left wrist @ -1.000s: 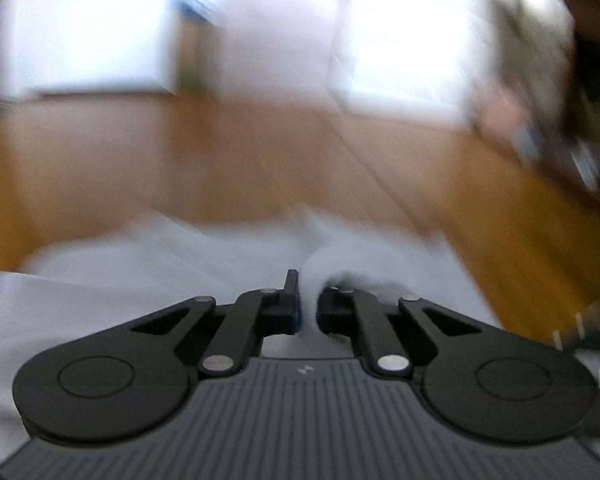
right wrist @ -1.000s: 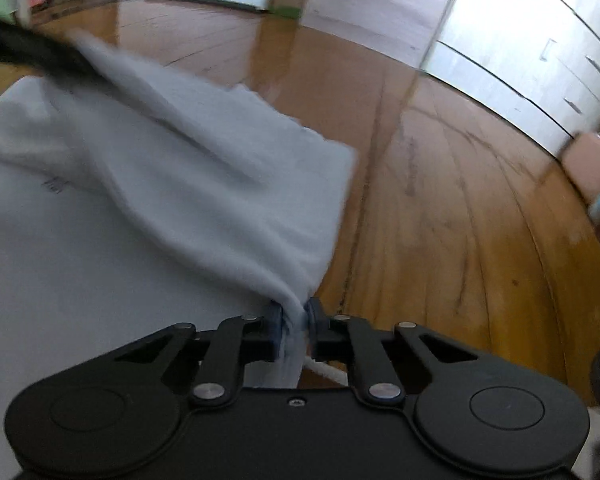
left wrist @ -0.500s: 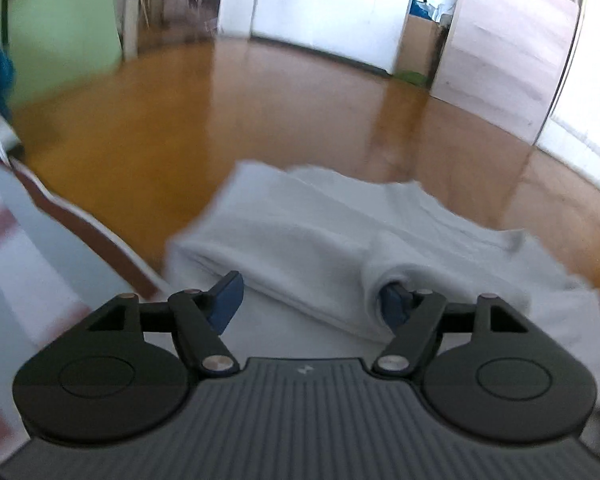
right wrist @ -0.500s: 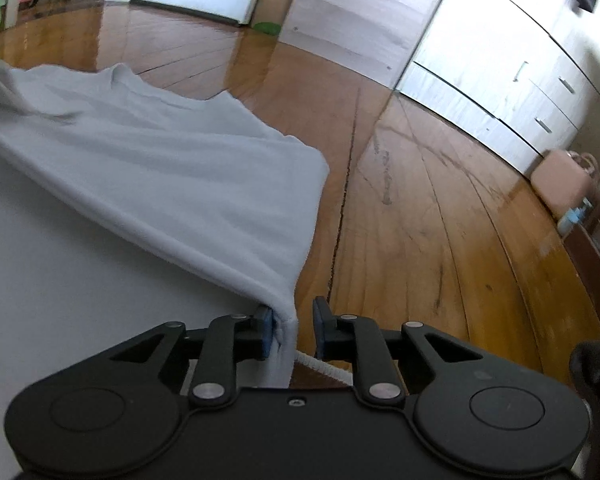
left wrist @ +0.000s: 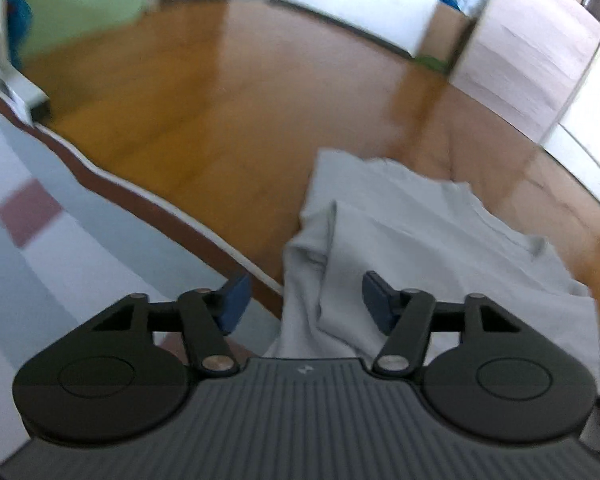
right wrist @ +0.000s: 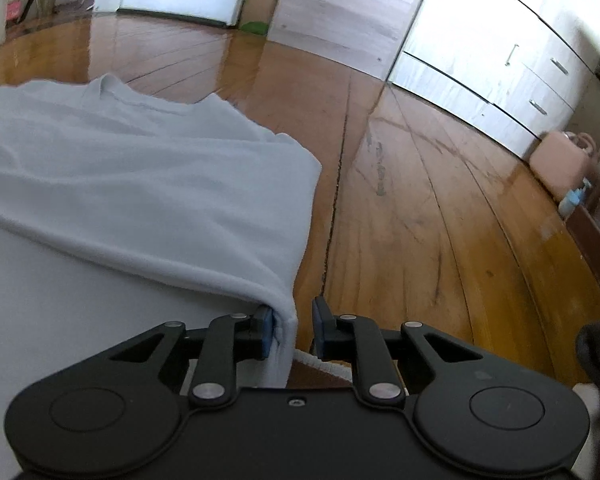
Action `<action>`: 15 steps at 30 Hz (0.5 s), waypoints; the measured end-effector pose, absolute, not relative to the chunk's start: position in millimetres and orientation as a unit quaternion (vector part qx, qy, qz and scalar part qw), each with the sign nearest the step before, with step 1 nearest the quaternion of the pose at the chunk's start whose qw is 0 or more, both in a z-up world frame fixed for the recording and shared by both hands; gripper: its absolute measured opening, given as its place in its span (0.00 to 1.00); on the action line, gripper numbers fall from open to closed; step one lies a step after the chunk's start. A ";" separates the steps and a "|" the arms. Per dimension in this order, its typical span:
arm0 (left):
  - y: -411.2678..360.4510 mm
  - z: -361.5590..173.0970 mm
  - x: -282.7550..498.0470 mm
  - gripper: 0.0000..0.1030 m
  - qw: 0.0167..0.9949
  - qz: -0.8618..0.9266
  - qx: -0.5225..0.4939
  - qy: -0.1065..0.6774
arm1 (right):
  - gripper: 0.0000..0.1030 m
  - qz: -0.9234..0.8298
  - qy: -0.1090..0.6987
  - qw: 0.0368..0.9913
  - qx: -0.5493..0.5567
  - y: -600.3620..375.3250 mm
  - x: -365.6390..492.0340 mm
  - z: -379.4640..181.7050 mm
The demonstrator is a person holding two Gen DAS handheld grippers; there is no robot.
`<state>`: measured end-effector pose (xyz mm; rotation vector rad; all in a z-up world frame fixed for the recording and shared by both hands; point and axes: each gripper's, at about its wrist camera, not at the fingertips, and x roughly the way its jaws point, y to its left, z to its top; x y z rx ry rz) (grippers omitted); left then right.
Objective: Fold clothes
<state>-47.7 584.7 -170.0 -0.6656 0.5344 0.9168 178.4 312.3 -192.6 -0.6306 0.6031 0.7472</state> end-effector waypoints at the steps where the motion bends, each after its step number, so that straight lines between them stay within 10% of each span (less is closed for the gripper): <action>1: 588.7 -168.4 -46.3 0.58 0.819 0.414 -0.308 0.251 | 0.26 0.356 0.289 0.834 -0.307 313.3 177.2 -188.5; 4: 597.5 -160.9 -31.5 0.62 0.852 0.367 -0.266 0.261 | 0.45 0.385 0.281 0.805 -0.353 313.3 172.7 -174.6; 11: 609.5 -183.5 20.9 0.63 0.870 0.314 -0.169 0.342 | 0.48 0.528 0.325 0.763 -0.184 294.9 204.6 -112.7; 12: 610.9 -186.8 21.4 0.55 0.871 0.312 -0.169 0.340 | 0.48 0.522 0.334 0.766 -0.171 302.2 213.1 -109.3; 14: 612.3 -192.8 21.0 0.08 0.874 0.305 -0.169 0.340 | 0.48 0.494 0.333 0.784 -0.175 324.6 229.6 -111.0; 15: 609.5 -192.7 17.3 0.08 0.876 0.295 -0.171 0.340 | 0.48 0.480 0.332 0.792 -0.179 336.6 238.8 -116.3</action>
